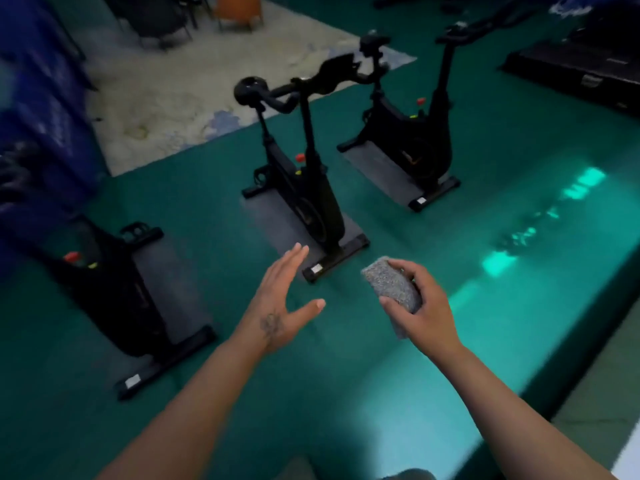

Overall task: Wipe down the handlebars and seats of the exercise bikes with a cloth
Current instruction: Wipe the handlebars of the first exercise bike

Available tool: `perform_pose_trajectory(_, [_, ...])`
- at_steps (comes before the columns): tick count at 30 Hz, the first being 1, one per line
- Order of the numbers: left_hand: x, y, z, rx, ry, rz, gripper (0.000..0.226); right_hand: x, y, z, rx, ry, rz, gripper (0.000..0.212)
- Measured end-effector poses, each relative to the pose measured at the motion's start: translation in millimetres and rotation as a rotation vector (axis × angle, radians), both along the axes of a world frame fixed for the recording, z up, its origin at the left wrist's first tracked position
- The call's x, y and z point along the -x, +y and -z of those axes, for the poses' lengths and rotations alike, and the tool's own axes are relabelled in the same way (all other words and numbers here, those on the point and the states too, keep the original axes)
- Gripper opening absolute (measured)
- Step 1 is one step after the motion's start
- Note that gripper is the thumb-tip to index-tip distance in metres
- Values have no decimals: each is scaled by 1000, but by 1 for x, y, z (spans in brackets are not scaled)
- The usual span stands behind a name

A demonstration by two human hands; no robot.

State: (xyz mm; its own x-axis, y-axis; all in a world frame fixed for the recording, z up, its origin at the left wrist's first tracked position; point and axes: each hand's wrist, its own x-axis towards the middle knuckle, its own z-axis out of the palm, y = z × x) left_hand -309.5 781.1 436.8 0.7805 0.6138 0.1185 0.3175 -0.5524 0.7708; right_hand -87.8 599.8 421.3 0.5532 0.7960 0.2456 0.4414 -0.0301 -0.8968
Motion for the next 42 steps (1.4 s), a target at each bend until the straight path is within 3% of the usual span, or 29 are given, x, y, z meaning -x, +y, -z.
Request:
perform_pose_trajectory(11, [168,84,2,66,13,-458,85,117,188,-8,6,23,-430,61])
perform_pose_trajectory(22, [209,103,14,132,-75,-933,80,160,318,7,33,56,-790,61])
perform_pose_trajectory(32, [208,156,18,148,-116,-1081,85,184,421,4,41,39,-972,59])
perform_pose_trajectory(42, [263,307,36,123,-208,-1159,79,246,575,11,34,-12,-1063,59])
